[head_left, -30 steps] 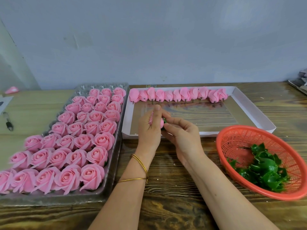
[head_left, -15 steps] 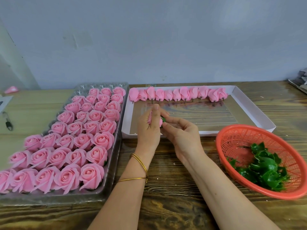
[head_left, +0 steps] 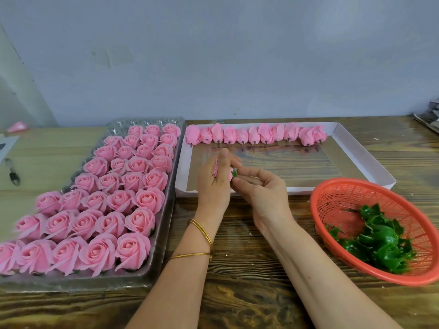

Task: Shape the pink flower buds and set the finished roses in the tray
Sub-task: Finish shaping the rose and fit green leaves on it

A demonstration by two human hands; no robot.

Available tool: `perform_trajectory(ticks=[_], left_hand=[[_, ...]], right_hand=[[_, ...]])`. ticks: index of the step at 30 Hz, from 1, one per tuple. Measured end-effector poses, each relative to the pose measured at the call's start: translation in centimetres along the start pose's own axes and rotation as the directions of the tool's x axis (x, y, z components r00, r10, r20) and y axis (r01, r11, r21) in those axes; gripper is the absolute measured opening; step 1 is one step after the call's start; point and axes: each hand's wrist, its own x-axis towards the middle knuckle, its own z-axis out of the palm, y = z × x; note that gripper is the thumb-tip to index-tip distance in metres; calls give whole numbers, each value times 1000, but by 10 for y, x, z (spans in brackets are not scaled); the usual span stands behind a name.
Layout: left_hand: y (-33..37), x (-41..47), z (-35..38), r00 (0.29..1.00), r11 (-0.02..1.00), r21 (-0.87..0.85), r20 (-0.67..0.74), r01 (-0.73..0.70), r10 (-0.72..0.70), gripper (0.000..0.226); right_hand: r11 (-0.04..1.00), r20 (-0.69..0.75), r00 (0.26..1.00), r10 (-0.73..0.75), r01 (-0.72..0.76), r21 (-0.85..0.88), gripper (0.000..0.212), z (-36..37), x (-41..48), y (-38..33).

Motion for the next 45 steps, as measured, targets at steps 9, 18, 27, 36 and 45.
perform_trajectory(ticks=[9,18,27,36,45], left_hand=[[3,0,-1,999,997,-52,2,52,-51,48],[6,2,-2,988,979,-138,-11,152,-155,50],[4,4,-4,977,969,-145,-43,199,-207,48],[4,6,-5,961,952,-190,-96,240,-261,48],[3,6,-6,960,948,-207,-89,243,-265,48]], right_hand=[[999,52,998,18,-19,36,25,0,2,1],[1000,81,997,13,-11,-25,23,-3,4,3],[988,99,994,-45,59,-140,20,-4,3,3],[998,56,996,63,-63,-6,10,-3,3,0],[999,36,999,16,-15,-42,10,-1,3,0]])
